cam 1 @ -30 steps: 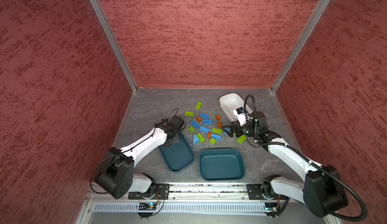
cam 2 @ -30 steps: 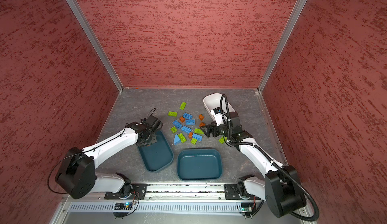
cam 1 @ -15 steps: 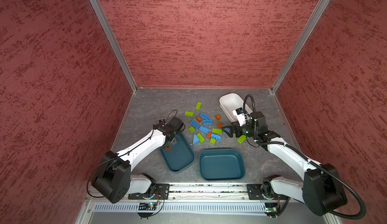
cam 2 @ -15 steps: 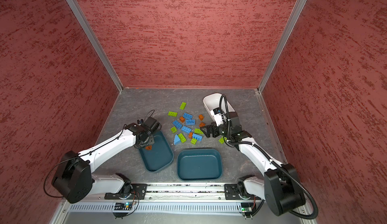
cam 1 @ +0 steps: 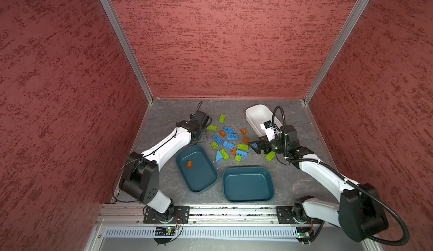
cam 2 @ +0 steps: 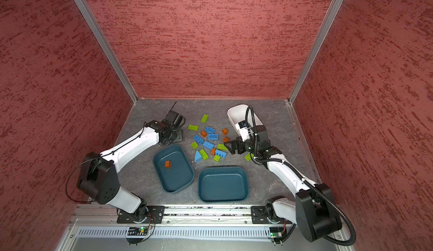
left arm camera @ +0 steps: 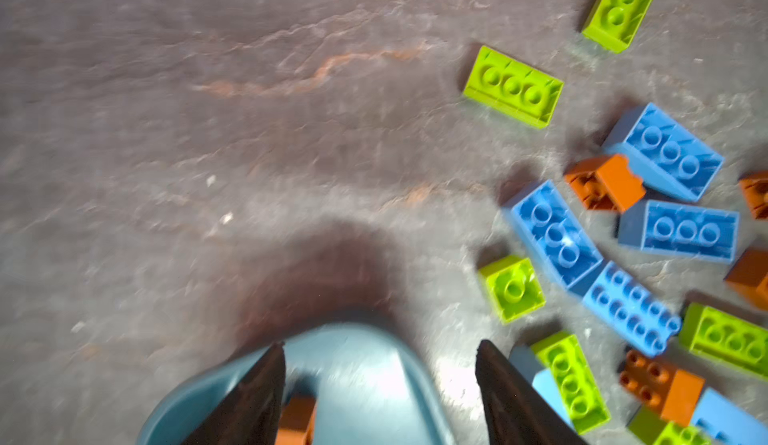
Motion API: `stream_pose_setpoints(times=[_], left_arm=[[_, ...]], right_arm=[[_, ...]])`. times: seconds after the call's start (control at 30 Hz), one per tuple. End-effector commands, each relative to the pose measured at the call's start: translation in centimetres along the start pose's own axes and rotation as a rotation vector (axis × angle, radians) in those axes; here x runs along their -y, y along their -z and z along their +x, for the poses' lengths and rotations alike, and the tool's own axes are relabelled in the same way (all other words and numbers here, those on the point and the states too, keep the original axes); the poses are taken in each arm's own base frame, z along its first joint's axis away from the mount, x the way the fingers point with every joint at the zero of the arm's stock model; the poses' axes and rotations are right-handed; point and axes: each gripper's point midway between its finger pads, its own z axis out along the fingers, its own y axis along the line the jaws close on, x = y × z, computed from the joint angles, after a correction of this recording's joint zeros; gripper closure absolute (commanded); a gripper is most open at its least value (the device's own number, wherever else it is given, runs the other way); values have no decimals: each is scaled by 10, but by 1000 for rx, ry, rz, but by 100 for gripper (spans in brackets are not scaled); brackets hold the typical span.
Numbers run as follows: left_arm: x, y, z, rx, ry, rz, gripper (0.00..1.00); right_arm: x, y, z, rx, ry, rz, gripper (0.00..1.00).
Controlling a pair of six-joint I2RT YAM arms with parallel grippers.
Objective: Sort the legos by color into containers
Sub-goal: 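Move the left gripper back to a lime-green brick in the pile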
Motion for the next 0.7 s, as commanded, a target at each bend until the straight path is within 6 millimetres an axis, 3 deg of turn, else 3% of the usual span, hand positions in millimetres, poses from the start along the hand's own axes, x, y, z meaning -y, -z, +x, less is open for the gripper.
stream_pose_setpoints(times=[0.0, 0.17, 0.33, 0.53, 0.67], left_arm=[[34, -11, -29, 22, -12, 136, 24], [49, -32, -61, 70, 153, 136, 19], [56, -51, -79, 85, 337, 84, 17], [54, -76, -76, 41, 499, -64, 15], [54, -82, -75, 37, 561, -152, 15]], right_arm=[[-2, 1, -14, 32, 39, 9, 1], [0, 1, -14, 35, 38, 11, 1], [0, 0, -16, 50, 35, 6, 1], [3, -1, -15, 56, 30, 6, 1], [3, -2, -17, 60, 26, -9, 1]])
